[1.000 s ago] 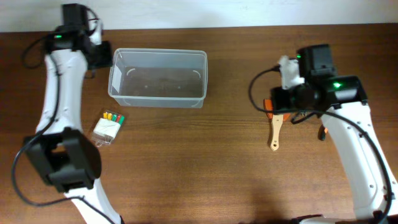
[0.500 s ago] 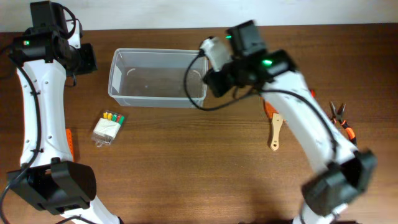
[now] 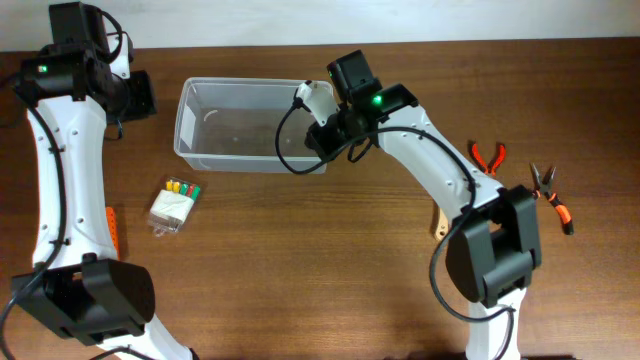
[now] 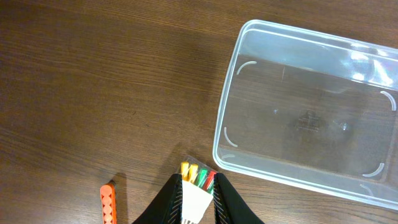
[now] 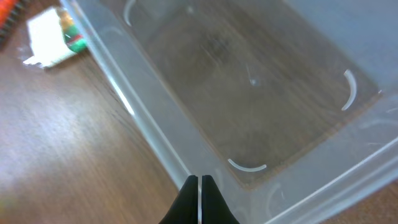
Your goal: Pack container
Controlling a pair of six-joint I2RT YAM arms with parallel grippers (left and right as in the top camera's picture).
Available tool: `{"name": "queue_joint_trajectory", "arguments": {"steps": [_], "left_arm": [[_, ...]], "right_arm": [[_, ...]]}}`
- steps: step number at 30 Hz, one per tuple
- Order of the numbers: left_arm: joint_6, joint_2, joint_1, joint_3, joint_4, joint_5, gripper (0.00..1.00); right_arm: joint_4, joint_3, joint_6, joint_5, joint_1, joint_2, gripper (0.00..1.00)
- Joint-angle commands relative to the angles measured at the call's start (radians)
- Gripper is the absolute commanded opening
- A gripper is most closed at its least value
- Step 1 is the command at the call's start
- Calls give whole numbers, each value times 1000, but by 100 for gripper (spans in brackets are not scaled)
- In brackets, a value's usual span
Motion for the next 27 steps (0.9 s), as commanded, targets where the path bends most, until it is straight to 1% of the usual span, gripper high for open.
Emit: {"name": "queue_joint_trajectory", "arguments": {"steps": [1,9,22,27], "left_arm": [[4,-19,-2,14,-3,0,19],[4,-19,-2,14,-2,0,19],[4,-19,-2,14,3,0,18],[4,-19,-2,13,4,0,19]], "right_arm": [[3,28,-11,35,3,29,4],[-10,28,23,251,3,31,4],[-29,27,23,272,3,37,4],[-70,27,42,360,3,53,4]]}}
